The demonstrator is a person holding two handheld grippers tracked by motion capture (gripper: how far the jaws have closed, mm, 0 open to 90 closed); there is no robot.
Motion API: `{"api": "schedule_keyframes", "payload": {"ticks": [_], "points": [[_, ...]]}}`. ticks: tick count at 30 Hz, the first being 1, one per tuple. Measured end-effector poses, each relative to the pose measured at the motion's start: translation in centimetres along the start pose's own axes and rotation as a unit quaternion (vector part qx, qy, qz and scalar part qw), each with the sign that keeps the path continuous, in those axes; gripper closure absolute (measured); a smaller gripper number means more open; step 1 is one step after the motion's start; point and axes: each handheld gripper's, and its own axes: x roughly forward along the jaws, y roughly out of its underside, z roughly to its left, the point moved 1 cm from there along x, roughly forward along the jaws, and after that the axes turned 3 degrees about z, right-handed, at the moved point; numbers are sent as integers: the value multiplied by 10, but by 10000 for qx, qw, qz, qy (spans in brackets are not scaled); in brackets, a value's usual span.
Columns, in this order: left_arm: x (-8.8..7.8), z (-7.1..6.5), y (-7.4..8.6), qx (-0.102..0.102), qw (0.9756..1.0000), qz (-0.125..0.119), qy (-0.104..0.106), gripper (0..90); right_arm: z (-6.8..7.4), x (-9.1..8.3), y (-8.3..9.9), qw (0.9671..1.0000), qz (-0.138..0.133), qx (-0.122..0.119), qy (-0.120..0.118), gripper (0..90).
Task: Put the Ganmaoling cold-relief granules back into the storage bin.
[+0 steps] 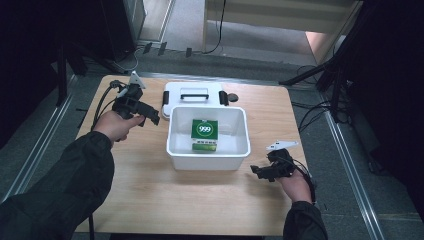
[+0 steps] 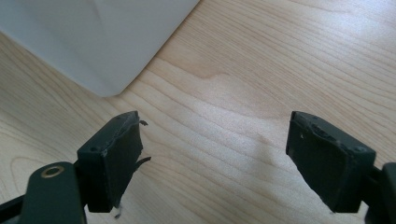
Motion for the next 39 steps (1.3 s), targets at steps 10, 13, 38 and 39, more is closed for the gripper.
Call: {"api": "schedule_keyframes", "payload": {"ticks": [10,13,38,39], "points": [[16,17,19,116,9998,-184,22,66,0,0,1,10000,6,-12,0,185],[19,23,22,216,9991,-350,51,66,0,1,1,10000,15,-18,7,185],[60,51,67,512,9965,-657,10,70,1,0,1,10000,41,-9,17,185],[61,51,69,498,9965,-668,17,70,1,0,1,10000,44,-8,20,185]]}}
